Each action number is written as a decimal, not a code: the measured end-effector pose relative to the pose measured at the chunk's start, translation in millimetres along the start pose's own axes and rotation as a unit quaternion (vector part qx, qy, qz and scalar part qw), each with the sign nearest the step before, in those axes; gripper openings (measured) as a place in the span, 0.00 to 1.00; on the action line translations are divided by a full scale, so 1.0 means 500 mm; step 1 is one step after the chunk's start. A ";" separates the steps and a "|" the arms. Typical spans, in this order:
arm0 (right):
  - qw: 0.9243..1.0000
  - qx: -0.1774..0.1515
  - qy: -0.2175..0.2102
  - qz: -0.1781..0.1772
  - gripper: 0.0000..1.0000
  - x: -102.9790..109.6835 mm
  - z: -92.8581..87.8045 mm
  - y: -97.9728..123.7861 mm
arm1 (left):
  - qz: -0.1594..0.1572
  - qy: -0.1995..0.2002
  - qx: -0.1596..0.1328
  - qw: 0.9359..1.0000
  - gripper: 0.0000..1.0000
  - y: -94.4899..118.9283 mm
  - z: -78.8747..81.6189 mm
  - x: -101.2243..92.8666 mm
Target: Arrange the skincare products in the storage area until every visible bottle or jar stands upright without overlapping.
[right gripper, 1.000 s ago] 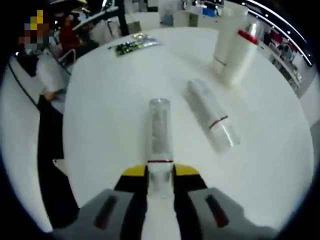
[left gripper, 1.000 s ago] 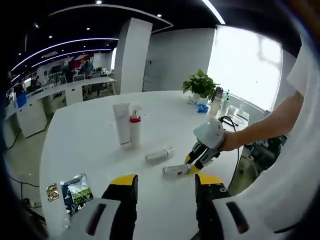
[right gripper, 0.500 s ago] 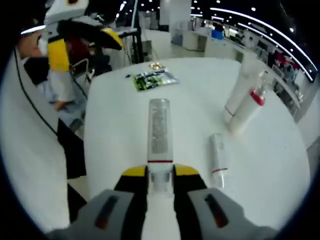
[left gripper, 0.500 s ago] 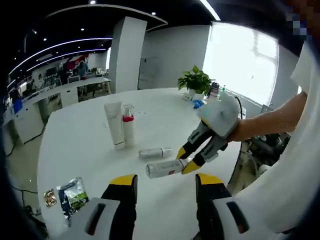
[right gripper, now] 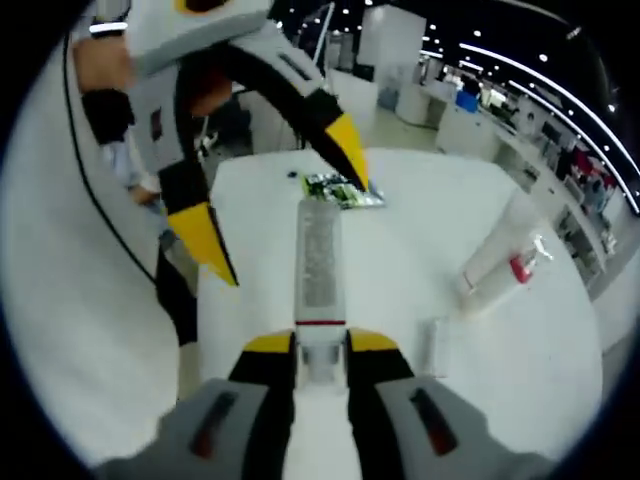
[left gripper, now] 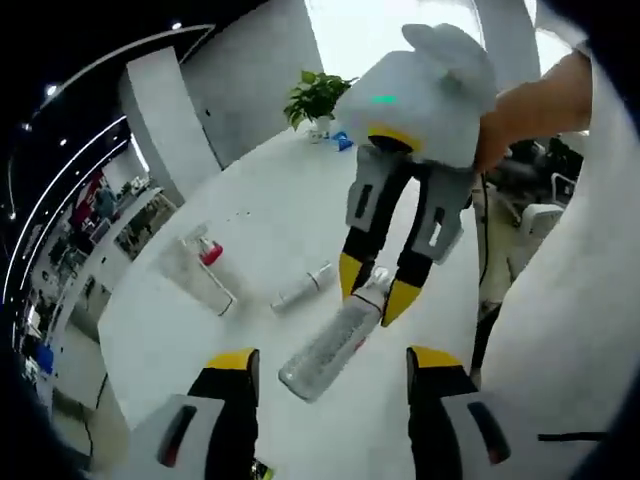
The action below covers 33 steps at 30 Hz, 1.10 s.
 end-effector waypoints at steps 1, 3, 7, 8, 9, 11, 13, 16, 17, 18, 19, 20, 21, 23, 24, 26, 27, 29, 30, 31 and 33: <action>1.000 -0.001 0.004 0.002 0.16 0.000 0.003 0.002 | 0.002 -0.010 0.008 1.000 0.62 -0.003 0.005 0.001; 1.000 -0.007 0.020 0.007 0.16 0.000 0.009 0.007 | -0.001 -0.028 0.017 0.999 0.61 -0.015 0.019 -0.001; 0.999 -0.017 0.031 0.016 0.16 -0.004 0.017 0.019 | -0.033 -0.025 0.023 0.999 0.51 -0.035 0.035 -0.012; 0.999 -0.019 0.033 0.020 0.16 -0.005 0.018 0.023 | -0.030 -0.028 0.023 0.999 0.50 -0.039 0.040 -0.012; 0.999 -0.021 0.038 0.021 0.16 -0.005 0.020 0.025 | -0.031 -0.035 0.022 0.999 0.50 -0.043 0.043 -0.014; 0.998 -0.019 0.049 0.032 0.16 -0.001 0.019 0.027 | -0.037 -0.041 0.029 0.998 0.45 -0.049 0.048 -0.018; 0.997 -0.021 0.053 0.042 0.16 0.003 0.020 0.027 | -0.044 -0.050 0.033 0.997 0.39 -0.053 0.049 -0.021; 0.997 -0.018 0.063 0.048 0.16 0.005 0.021 0.028 | -0.051 -0.068 0.045 0.995 0.36 -0.056 0.044 -0.024; 0.996 -0.016 0.067 0.051 0.16 0.007 0.022 0.028 | -0.052 -0.076 0.051 0.994 0.36 -0.057 0.040 -0.025; 0.996 -0.017 0.069 0.053 0.16 0.007 0.024 0.028 | -0.051 -0.080 0.053 0.994 0.36 -0.057 0.039 -0.025; 0.996 -0.019 0.072 0.055 0.16 0.008 0.029 0.029 | -0.050 -0.085 0.058 0.993 0.36 -0.058 0.036 -0.024; 0.996 -0.019 0.073 0.056 0.16 0.009 0.031 0.030 | -0.049 -0.086 0.060 0.993 0.36 -0.059 0.034 -0.024; 0.995 -0.021 0.076 0.057 0.16 0.010 0.034 0.030 | -0.049 -0.088 0.065 0.993 0.35 -0.059 0.032 -0.022; 0.994 -0.018 0.085 0.064 0.16 0.014 0.038 0.029 | -0.051 -0.094 0.072 0.992 0.28 -0.058 0.029 -0.021; 0.994 -0.017 0.092 0.059 0.16 0.014 0.038 0.027 | -0.057 -0.110 0.076 0.989 0.28 -0.057 0.029 -0.020; 0.993 -0.015 0.096 0.065 0.16 0.014 0.041 0.025 | -0.061 -0.106 0.078 0.989 0.26 -0.058 0.026 -0.022; 0.993 -0.014 0.100 0.067 0.16 0.014 0.041 0.025 | -0.062 -0.108 0.080 0.989 0.26 -0.058 0.026 -0.022; 0.992 -0.013 0.103 0.069 0.16 0.013 0.043 0.026 | -0.061 -0.113 0.082 0.988 0.26 -0.057 0.026 -0.021; 0.992 -0.014 0.104 0.070 0.16 0.013 0.044 0.026 | -0.060 -0.113 0.083 0.988 0.25 -0.057 0.025 -0.022; 0.991 -0.015 0.109 0.077 0.16 0.013 0.046 0.029 | -0.062 -0.111 0.082 0.988 0.25 -0.056 0.026 -0.023; 0.990 -0.015 0.109 0.083 0.16 0.011 0.047 0.032 | -0.062 -0.113 0.074 0.989 0.25 -0.053 0.025 -0.026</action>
Point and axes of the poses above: the point that each gripper's makers call its tool centre point, and the gripper's own axes: y roughly backward along the fingers, x roughly to its left, z roughly out of its top, the point moved 8 cm from there along y, roughly backward along the fingers, and after that the axes turned 12 degrees about -z, right-handed, at the moved point
